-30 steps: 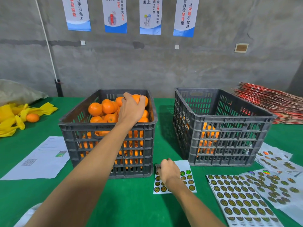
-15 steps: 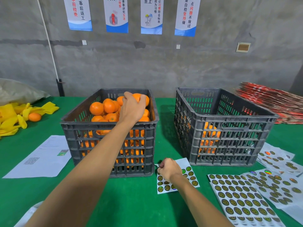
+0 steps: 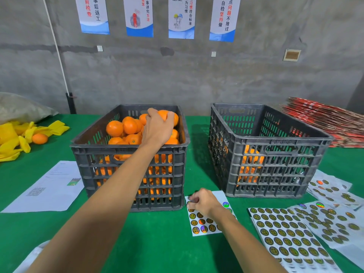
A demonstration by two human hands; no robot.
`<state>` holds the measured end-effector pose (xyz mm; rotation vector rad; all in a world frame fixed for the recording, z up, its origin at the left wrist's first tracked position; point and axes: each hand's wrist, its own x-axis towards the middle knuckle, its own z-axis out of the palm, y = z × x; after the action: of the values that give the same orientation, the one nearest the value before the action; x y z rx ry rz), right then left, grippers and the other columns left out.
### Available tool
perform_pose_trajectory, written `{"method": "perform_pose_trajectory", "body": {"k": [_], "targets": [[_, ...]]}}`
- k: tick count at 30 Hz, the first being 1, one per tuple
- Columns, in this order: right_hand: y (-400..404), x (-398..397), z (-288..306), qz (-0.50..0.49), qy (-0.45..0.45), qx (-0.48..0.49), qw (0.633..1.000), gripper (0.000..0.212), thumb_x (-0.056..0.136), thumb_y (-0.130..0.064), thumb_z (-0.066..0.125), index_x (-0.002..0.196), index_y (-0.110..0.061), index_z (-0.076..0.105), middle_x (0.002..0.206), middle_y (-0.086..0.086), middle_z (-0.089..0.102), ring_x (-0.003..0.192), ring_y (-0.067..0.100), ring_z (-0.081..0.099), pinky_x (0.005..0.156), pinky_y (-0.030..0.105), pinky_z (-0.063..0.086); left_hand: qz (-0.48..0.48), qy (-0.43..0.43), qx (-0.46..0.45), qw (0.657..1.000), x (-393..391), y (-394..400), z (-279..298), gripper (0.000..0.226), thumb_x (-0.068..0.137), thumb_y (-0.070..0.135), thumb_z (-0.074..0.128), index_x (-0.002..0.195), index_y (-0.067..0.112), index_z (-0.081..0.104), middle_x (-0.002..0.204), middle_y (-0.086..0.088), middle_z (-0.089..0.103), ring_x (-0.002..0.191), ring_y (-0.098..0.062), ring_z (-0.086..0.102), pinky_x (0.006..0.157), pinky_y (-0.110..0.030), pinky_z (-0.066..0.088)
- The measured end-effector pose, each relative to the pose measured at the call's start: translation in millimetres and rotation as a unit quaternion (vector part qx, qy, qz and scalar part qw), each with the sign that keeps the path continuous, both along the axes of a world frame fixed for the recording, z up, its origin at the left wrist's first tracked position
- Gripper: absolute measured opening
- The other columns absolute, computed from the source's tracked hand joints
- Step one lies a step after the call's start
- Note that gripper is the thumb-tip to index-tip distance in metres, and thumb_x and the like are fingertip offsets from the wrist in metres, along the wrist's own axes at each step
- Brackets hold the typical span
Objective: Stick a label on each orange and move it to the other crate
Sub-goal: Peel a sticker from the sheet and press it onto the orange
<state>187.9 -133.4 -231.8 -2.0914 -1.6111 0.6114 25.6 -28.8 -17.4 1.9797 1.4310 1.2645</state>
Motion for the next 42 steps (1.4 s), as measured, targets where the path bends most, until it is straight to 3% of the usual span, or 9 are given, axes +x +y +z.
{"method": "perform_pose_trajectory", "body": {"k": [7, 12, 23, 30, 35, 37, 39, 40, 42], "targets": [[-6, 1, 0, -0.002, -0.003, 0.017, 1.000, 0.010, 0.091, -0.027, 0.076, 0.093, -0.017, 0.075, 0.090, -0.004, 0.074, 0.084, 0.012, 0.067, 0.079, 0.031, 0.055, 0.003, -0.002, 0.006, 1.000, -1, -4, 1, 0.063, 0.101, 0.052, 0.045, 0.144, 0.007, 0.036, 0.139, -0.015, 0.052, 0.115, -0.032, 0.058, 0.093, -0.049, 0.054], [-8, 1, 3, 0.006, -0.036, 0.014, 0.999, 0.007, 0.091, -0.022, 0.070, 0.093, -0.016, 0.066, 0.097, 0.001, 0.066, 0.090, 0.020, 0.063, 0.083, 0.037, 0.053, 0.003, -0.005, 0.009, 1.000, 0, -3, 0, 0.061, 0.101, 0.052, 0.045, 0.143, 0.008, 0.037, 0.138, -0.014, 0.052, 0.114, -0.031, 0.057, 0.084, -0.041, 0.048], [-12, 2, 3, -0.007, -0.059, 0.041, 0.997, 0.011, 0.089, -0.024, 0.072, 0.086, -0.024, 0.061, 0.090, -0.006, 0.063, 0.082, 0.015, 0.061, 0.068, 0.028, 0.047, -0.001, -0.013, 0.005, 1.000, 0, 1, -2, 0.060, 0.099, 0.053, 0.046, 0.140, 0.009, 0.040, 0.134, -0.013, 0.053, 0.113, -0.030, 0.057, 0.093, -0.049, 0.052], [-15, 3, 5, 0.049, -0.186, 0.074, 0.979, 0.014, 0.102, -0.028, 0.056, 0.103, -0.019, 0.067, 0.106, 0.002, 0.066, 0.092, 0.022, 0.062, 0.080, 0.035, 0.051, -0.020, -0.003, 0.014, 1.000, 2, 8, -5, 0.058, 0.100, 0.055, 0.044, 0.140, 0.012, 0.039, 0.137, -0.014, 0.052, 0.117, -0.033, 0.057, 0.096, -0.049, 0.050], [-17, 4, 10, 0.096, -0.231, 0.066, 0.966, 0.015, 0.110, -0.027, 0.035, 0.112, -0.017, 0.046, 0.100, 0.010, 0.069, 0.080, 0.031, 0.058, 0.072, 0.045, 0.047, -0.064, 0.020, 0.044, 0.997, 2, 11, -8, 0.045, 0.105, 0.052, 0.039, 0.145, 0.032, 0.041, 0.131, -0.016, 0.054, 0.119, -0.033, 0.052, 0.095, -0.044, 0.044], [-19, 5, 12, 0.079, -0.178, 0.074, 0.978, 0.013, 0.110, -0.026, 0.036, 0.110, -0.018, 0.047, 0.095, 0.008, 0.068, 0.081, 0.031, 0.062, 0.075, 0.048, 0.052, -0.090, 0.031, 0.054, 0.994, 1, 13, -7, 0.041, 0.107, 0.048, 0.038, 0.144, 0.034, 0.045, 0.125, -0.018, 0.058, 0.123, -0.033, 0.050, 0.092, -0.040, 0.043], [-20, 5, 20, 0.019, -0.018, 0.124, 0.992, 0.011, 0.108, -0.023, 0.043, 0.104, -0.018, 0.052, 0.093, 0.007, 0.067, 0.083, 0.032, 0.065, 0.069, 0.042, 0.055, -0.135, 0.028, 0.041, 0.990, 0, 14, -6, 0.038, 0.108, 0.046, 0.038, 0.143, 0.033, 0.046, 0.121, -0.019, 0.061, 0.122, -0.037, 0.054, 0.094, -0.045, 0.050], [-20, 2, 29, -0.016, 0.077, 0.161, 0.984, 0.010, 0.107, -0.022, 0.048, 0.102, -0.018, 0.056, 0.093, 0.007, 0.068, 0.086, 0.035, 0.067, 0.065, 0.039, 0.054, -0.155, 0.021, 0.030, 0.987, 0, 13, -4, 0.037, 0.109, 0.046, 0.037, 0.142, 0.033, 0.046, 0.121, -0.019, 0.061, 0.118, -0.037, 0.058, 0.092, -0.047, 0.054], [-15, -4, 55, -0.075, 0.211, 0.259, 0.940, 0.009, 0.104, -0.019, 0.055, 0.100, -0.017, 0.062, 0.096, 0.006, 0.069, 0.093, 0.033, 0.067, 0.074, 0.041, 0.057, -0.179, 0.002, 0.008, 0.984, 0, 10, -1, 0.037, 0.110, 0.048, 0.028, 0.139, 0.035, 0.047, 0.122, -0.015, 0.060, 0.104, -0.030, 0.066, 0.075, -0.035, 0.058]]}}
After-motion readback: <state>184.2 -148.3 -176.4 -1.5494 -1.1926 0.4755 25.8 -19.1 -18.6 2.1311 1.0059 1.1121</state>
